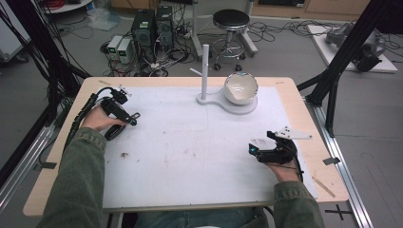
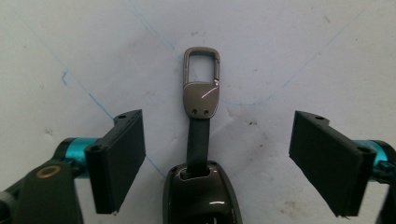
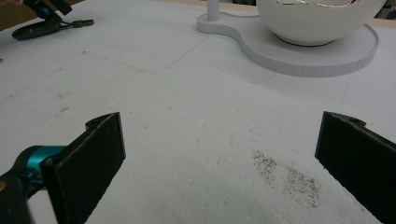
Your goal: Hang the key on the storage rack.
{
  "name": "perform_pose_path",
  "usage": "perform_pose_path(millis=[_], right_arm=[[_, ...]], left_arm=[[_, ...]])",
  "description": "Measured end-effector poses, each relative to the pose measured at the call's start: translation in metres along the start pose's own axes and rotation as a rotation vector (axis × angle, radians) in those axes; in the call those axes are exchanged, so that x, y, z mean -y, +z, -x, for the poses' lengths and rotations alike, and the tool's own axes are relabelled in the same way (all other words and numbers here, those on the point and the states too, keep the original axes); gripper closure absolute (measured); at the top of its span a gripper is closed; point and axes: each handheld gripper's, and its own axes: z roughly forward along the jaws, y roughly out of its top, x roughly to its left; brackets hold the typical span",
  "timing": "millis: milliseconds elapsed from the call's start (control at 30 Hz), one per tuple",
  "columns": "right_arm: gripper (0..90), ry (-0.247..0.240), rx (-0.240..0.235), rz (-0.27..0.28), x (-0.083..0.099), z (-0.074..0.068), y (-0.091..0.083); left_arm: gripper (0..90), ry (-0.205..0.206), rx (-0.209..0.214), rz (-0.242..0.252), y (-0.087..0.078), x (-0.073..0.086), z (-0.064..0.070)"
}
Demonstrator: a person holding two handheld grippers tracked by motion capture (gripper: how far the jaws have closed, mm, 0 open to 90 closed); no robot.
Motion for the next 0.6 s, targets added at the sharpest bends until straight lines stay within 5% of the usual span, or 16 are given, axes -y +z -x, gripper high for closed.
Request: perform_pose_path(millis=[167,333,600], right_arm=[[0.6,-0.002,0.002,-0.001,0.000,0.001,0.001],[0.6,-0.002,0.005,-0.002,0.000,0.001,0.001],[0.6,-0.010,0.000,-0.010,0.000,0.001,0.002]], left_arm=[[28.4,-0.006,-0.032,-0.027,0.000,0.004,-0.005],[49.6,0.012,-0.056,-0.048,0.002,0.004,-0.004],[53.9,0.026,-0.056,-0.055,0.010,0.001,0.000]])
